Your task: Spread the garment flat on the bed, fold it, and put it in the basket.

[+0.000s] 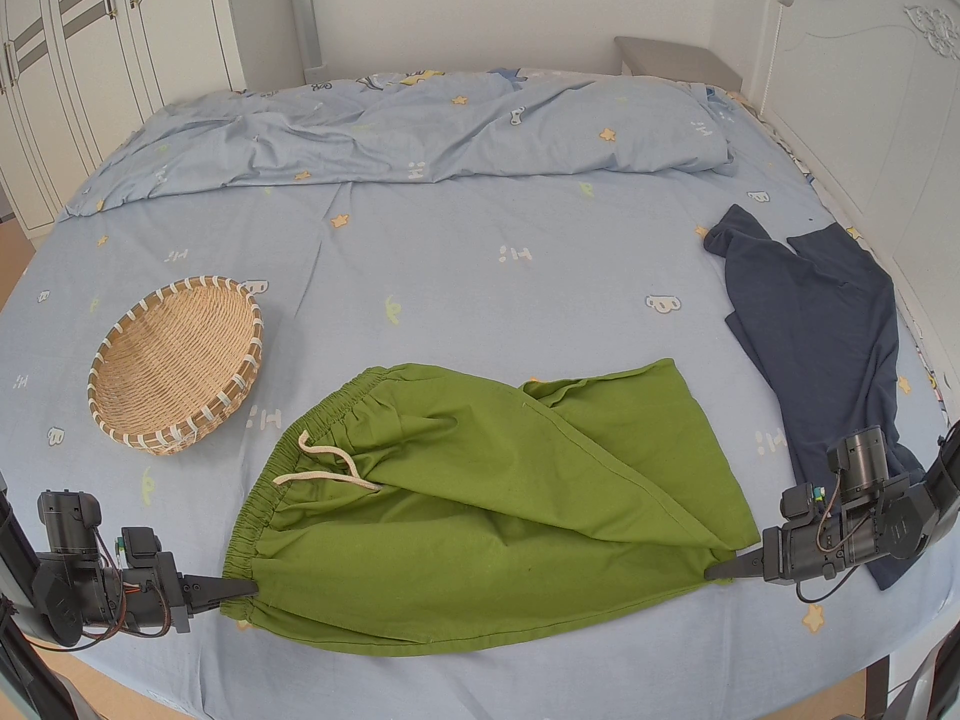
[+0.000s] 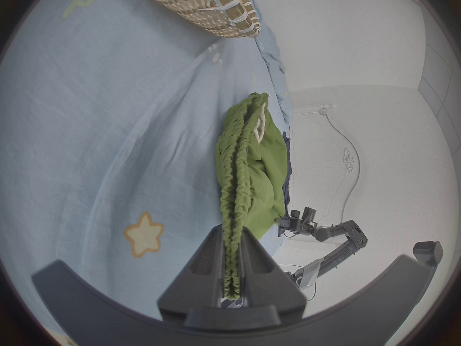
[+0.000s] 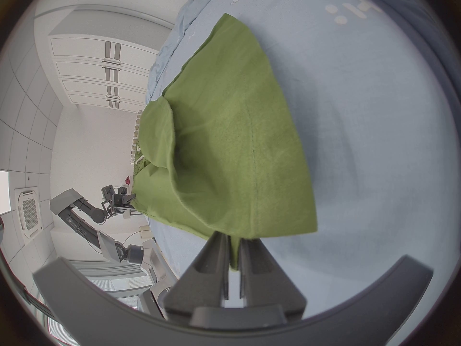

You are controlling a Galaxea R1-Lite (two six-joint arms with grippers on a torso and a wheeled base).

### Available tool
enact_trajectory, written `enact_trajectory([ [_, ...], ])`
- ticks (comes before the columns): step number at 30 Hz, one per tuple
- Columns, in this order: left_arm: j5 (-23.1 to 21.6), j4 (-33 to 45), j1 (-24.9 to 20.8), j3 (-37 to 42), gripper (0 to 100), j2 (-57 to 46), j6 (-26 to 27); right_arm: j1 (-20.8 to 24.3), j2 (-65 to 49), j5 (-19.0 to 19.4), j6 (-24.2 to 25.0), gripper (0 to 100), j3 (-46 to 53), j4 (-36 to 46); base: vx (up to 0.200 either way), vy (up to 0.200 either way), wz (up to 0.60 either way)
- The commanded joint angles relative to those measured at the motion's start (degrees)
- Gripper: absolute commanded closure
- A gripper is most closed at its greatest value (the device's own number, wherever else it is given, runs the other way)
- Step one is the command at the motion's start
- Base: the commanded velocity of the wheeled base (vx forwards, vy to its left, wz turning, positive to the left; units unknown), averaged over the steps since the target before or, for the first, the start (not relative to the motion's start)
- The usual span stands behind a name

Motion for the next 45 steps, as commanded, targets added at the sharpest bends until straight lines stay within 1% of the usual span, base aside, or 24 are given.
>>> enact_trajectory([
  [1, 3.3, 0.2, -0.1, 1.3, 100, 0.1, 0.4, 0.0, -7.9, -0.6, 0.1, 100, 3.6, 2.3, 0.000, 0.000, 0.00],
  [2, 3.3, 0.2, -0.1, 1.3, 100, 0.1, 0.4, 0.0, -7.9, -0.6, 0.1, 100, 3.6, 2.3, 0.000, 0.000, 0.00],
  [3, 4.9, 0.3, -0.9, 2.5, 100, 0.5, 2.2, 0.0, -9.5, -1.8, 0.1, 100, 3.9, 4.7, 0.000, 0.000, 0.00],
  [4, 4.9, 0.3, -0.9, 2.5, 100, 0.5, 2.2, 0.0, -9.5, -1.8, 0.1, 100, 3.9, 4.7, 0.000, 0.000, 0.00],
  [7, 9.3, 2.2, -2.4, 3.5, 100, 2.4, 7.4, -0.6, -10.3, -4.2, -0.8, 100, 4.8, 8.7, 0.000, 0.000, 0.00],
  [9, 11.2, 3.4, -2.4, 3.5, 100, 3.7, 9.9, -1.5, -10.3, -4.2, -1.9, 100, 6.2, 8.9, 0.000, 0.000, 0.00],
  [11, 11.4, 4.2, -2.4, 3.5, 100, 4.1, 11.7, -1.5, -10.2, -4.3, -2.8, 100, 7.8, 8.7, 0.000, 0.000, 0.00],
  [17, 12.6, 5.2, -2.2, 3.5, 100, 4.0, 12.3, -0.9, -9.0, -4.3, -3.0, 100, 9.9, 7.1, 0.000, 0.000, 0.00],
  [20, 15.2, 6.7, -2.4, 3.5, 100, 3.8, 12.7, -1.0, -7.4, -4.2, -3.1, 100, 11.1, 4.9, 0.000, 0.000, 0.00],
  [22, 16.1, 7.8, -2.4, 3.5, 100, 3.8, 13.6, -1.3, -6.9, -4.2, -3.1, 100, 11.7, 3.9, 0.000, 0.000, 0.00],
  [24, 16.2, 9.5, -2.4, 3.5, 100, 3.5, 15.5, -1.5, -6.0, -4.3, -3.1, 100, 12.8, 2.3, 0.000, 0.000, 0.00],
  [28, 16.3, 10.3, -2.4, 3.5, 100, 3.9, 18.0, -1.7, -5.3, -4.3, -3.1, 100, 13.7, 0.4, 0.000, 0.000, 0.00],
  [38, 16.4, 9.9, -2.3, 3.3, 100, 4.1, 18.0, -1.5, -4.8, -4.3, -3.2, 100, 13.7, 0.1, 0.000, 0.000, 0.00],
  [39, 16.4, 9.9, -2.3, 3.3, 100, 4.1, 18.0, -1.5, -4.8, -4.2, -3.3, 0, 13.7, 0.1, 0.000, 0.000, 0.00],
  [41, 16.4, 9.9, -2.3, 3.3, 100, 4.1, 18.0, -1.4, -4.8, -4.3, -3.3, 0, 13.7, 0.1, 0.000, 0.000, 0.00],
  [42, 16.4, 9.9, -2.3, 3.3, 0, 4.1, 18.0, -1.5, -4.8, -4.3, -3.3, 0, 13.7, 0.1, 0.000, 0.000, 0.00],
  [45, 16.4, 9.8, -2.4, 3.3, 0, 4.1, 18.1, -1.5, -4.8, -4.0, -3.3, 0, 13.6, 0.0, 0.000, 0.000, 0.00],
])
